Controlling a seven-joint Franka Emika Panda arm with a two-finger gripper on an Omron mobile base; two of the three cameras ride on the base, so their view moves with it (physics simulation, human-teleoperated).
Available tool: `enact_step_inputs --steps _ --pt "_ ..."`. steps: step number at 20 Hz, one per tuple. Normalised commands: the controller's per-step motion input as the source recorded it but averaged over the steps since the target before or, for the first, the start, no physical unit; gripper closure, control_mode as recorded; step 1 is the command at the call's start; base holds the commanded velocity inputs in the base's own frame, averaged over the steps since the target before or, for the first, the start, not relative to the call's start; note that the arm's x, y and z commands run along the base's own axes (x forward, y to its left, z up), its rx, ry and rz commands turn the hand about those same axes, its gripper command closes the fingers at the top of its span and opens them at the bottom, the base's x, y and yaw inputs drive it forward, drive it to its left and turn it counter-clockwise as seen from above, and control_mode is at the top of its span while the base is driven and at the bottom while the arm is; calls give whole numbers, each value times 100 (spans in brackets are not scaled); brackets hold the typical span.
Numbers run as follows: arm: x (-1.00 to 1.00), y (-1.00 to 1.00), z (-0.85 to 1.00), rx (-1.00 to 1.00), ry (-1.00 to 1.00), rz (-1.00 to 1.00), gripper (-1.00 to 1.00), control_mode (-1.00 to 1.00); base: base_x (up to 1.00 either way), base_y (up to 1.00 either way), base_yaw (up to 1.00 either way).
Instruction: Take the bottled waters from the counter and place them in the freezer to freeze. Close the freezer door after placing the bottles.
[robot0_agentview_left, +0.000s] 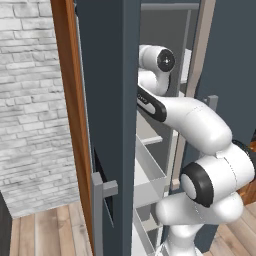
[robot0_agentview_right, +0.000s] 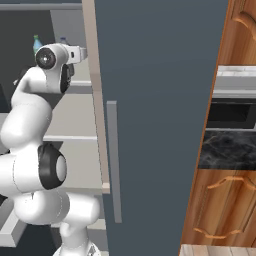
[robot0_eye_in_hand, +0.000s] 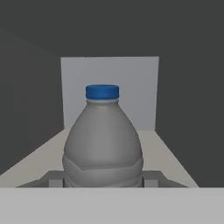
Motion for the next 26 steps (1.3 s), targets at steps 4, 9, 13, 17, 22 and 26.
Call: enact_step_inputs --steps 4,9,13,17,22,26 --pt "14 0 -21 0 0 -1 100 -100 0 0 0" --pt "3 0 -32 0 0 0 100 -100 0 0 0" --pt "1 0 -4 0 0 0 -100 -100 0 0 0" --pt "0 0 0 0 0 0 -100 -100 0 0 0" --pt "-3 0 0 0 0 0 -100 -100 0 0 0" --pt "-22 0 1 0 -1 0 -100 -100 0 0 0"
